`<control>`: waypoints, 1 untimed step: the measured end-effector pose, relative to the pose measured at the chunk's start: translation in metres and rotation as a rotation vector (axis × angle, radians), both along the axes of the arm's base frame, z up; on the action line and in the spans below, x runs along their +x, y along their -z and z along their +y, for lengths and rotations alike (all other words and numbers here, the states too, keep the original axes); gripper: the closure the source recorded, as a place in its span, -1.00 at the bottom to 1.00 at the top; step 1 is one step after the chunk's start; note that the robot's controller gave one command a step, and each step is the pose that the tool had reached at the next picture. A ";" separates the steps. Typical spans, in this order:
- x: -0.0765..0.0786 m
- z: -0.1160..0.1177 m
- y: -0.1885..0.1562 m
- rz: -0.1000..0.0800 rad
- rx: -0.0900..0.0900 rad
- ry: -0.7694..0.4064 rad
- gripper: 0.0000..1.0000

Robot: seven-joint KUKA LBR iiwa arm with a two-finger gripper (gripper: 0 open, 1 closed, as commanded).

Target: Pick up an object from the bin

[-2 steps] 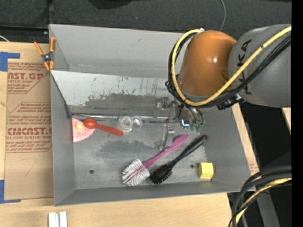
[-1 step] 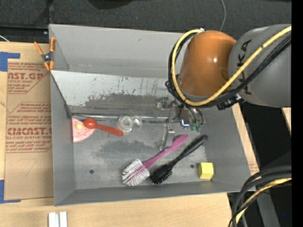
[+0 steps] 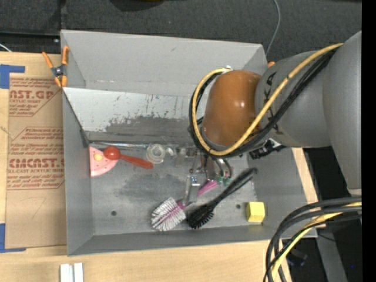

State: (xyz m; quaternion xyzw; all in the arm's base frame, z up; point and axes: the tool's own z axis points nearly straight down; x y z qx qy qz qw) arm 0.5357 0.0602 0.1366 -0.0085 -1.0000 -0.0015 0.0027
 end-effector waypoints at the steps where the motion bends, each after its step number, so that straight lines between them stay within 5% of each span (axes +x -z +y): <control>1: 0.007 0.010 -0.009 -0.003 -0.003 0.009 -1.00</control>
Offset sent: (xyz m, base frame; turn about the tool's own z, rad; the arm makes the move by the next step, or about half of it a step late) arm 0.0287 0.0262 0.0220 -0.1258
